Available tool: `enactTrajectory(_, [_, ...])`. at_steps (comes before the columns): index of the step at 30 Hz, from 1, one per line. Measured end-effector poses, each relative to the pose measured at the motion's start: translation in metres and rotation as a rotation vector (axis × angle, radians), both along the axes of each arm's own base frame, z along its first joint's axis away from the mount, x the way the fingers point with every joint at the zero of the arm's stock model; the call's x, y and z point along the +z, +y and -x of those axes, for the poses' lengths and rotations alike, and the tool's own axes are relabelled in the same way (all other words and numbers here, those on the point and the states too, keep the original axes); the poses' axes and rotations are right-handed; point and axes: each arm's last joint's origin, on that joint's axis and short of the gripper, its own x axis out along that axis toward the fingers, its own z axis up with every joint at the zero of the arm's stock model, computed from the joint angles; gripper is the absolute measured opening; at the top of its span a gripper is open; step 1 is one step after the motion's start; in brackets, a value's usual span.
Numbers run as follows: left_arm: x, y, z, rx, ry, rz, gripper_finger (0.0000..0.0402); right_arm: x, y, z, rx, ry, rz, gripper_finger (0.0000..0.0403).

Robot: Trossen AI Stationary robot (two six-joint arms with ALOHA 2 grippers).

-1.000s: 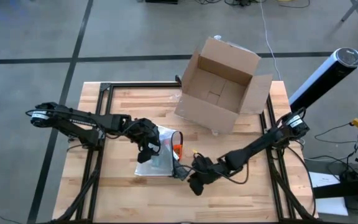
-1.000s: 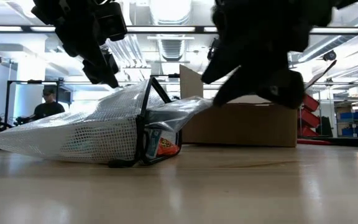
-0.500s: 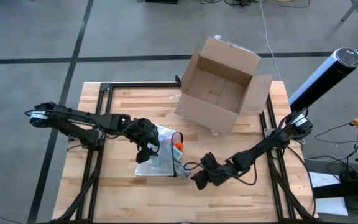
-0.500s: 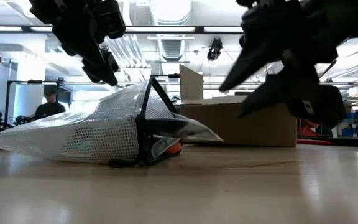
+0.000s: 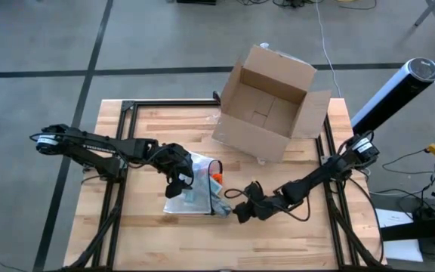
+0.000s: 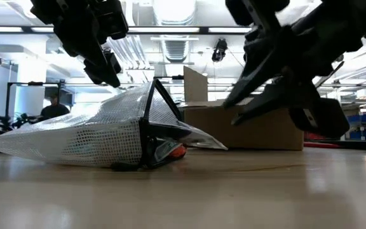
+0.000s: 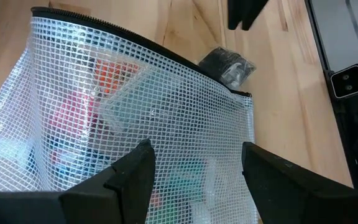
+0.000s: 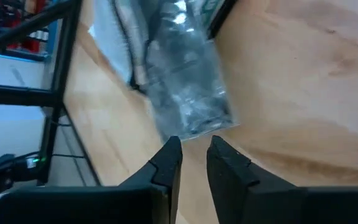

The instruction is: Unpack boxes

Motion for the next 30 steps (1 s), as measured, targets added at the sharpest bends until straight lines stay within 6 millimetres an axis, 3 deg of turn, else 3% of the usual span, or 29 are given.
enactTrajectory(9, [0.001, 0.000, 0.001, 0.007, -0.003, 0.006, 0.0220, -0.002, 0.000, 0.001, 0.069, 0.022, -0.003, 0.0005])
enactTrajectory(18, [0.019, 0.000, -0.008, 0.007, -0.133, -0.015, 0.0220, -0.002, -0.011, -0.004, 0.057, 0.023, 0.017, 0.0001])
enactTrajectory(23, [0.026, 0.002, -0.022, -0.009, -0.165, -0.155, 0.0220, -0.002, -0.025, -0.010, 0.038, 0.023, 0.044, 0.0000])
enactTrajectory(30, [0.040, 0.001, -0.043, -0.253, -0.195, -0.391, 0.0220, -0.003, -0.036, -0.014, 0.076, 0.030, 0.068, 0.0000])
